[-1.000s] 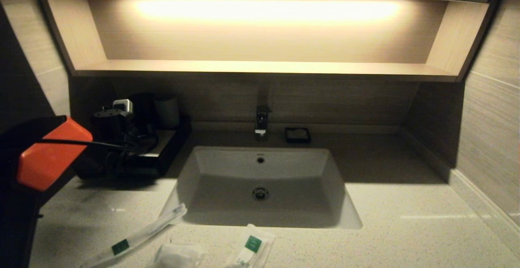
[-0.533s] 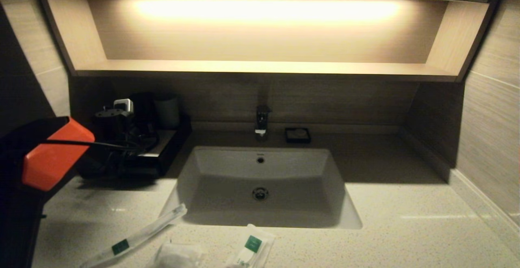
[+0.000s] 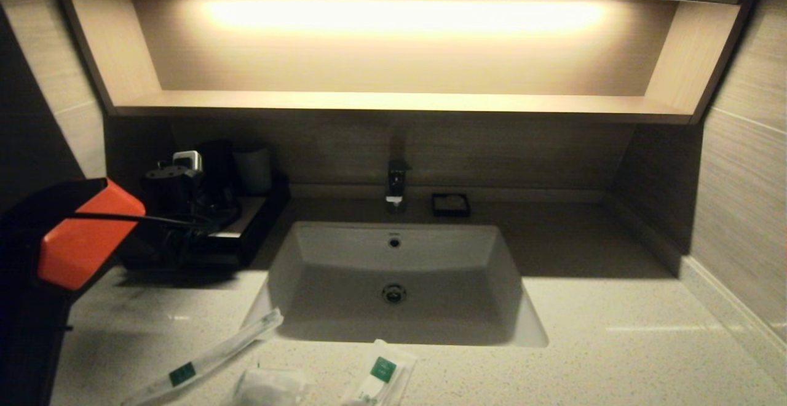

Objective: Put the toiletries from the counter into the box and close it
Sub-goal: Open the drawer

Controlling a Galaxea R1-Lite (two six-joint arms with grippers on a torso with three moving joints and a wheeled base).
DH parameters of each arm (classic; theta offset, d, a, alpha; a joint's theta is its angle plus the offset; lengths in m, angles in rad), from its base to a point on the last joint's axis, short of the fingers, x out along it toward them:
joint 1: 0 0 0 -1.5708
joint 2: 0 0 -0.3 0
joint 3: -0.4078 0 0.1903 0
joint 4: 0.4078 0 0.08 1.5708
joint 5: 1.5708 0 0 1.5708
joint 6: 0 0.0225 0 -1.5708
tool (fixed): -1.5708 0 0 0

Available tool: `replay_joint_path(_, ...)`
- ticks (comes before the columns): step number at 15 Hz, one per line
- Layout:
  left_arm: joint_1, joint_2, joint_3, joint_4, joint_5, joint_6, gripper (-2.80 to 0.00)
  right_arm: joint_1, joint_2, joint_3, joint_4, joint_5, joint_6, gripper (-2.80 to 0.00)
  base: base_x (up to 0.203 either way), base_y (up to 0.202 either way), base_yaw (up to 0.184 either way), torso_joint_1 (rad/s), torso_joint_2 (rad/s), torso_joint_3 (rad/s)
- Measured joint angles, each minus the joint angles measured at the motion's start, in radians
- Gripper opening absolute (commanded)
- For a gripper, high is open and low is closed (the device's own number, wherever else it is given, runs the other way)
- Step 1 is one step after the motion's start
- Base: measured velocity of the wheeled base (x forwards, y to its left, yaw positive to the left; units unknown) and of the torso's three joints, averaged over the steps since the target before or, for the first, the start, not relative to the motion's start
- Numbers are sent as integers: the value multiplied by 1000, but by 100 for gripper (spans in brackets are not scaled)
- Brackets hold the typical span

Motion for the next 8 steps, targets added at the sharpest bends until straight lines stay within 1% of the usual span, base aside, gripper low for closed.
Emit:
replay_joint_path(3, 0, -23, 35, -15, 1, -3, -280, 0, 0, 0, 0, 0, 0, -280, 0, 0, 0, 0, 0, 0)
replay_joint_path(8, 0, -128, 155, -60, 1, -4, -280, 0, 0, 0, 0, 0, 0, -280, 0, 0, 0, 0, 0, 0)
